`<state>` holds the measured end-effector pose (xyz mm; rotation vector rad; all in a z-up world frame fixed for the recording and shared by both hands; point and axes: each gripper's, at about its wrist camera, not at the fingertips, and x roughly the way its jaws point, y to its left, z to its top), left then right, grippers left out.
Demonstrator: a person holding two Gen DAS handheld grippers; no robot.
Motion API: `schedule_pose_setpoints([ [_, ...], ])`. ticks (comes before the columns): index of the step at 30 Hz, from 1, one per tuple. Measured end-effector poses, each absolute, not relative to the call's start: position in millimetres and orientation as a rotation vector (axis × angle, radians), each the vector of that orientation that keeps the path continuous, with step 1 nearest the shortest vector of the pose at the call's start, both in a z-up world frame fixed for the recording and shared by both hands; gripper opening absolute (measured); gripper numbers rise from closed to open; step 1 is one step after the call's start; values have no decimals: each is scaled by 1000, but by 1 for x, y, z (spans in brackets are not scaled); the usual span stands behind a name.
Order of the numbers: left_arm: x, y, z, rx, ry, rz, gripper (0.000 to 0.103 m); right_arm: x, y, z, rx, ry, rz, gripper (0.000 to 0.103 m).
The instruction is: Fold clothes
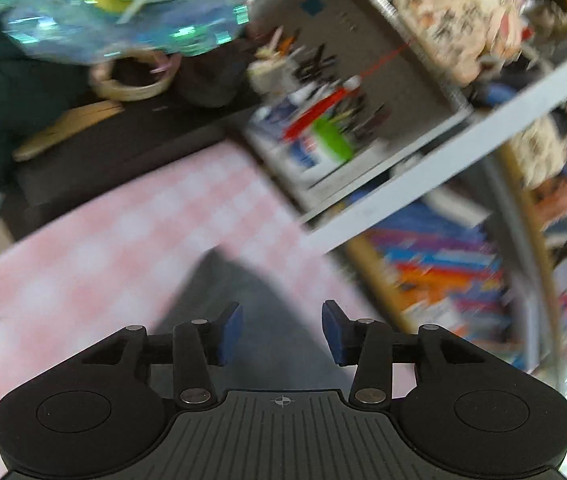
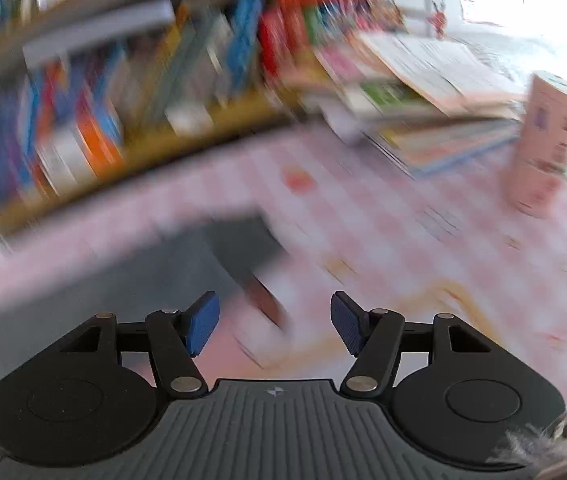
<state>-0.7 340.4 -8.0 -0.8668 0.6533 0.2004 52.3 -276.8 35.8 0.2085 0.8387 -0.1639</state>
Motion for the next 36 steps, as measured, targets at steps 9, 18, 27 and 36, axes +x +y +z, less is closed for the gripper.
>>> schedule_pose_setpoints([
  [9,-42,330,-32,-774,764,294,43,-9,-290,-14,247,1001,-178,58],
  [18,-45,320,-24,-734,752,272,44,-21,-269,24,338,918,75,5],
  [27,-57,325,-30,-718,782,290,44,-56,-334,51,210,848,-343,3],
  [36,-60,319,-29,-623,812,282,50,-59,-291,20,262,899,-210,53],
])
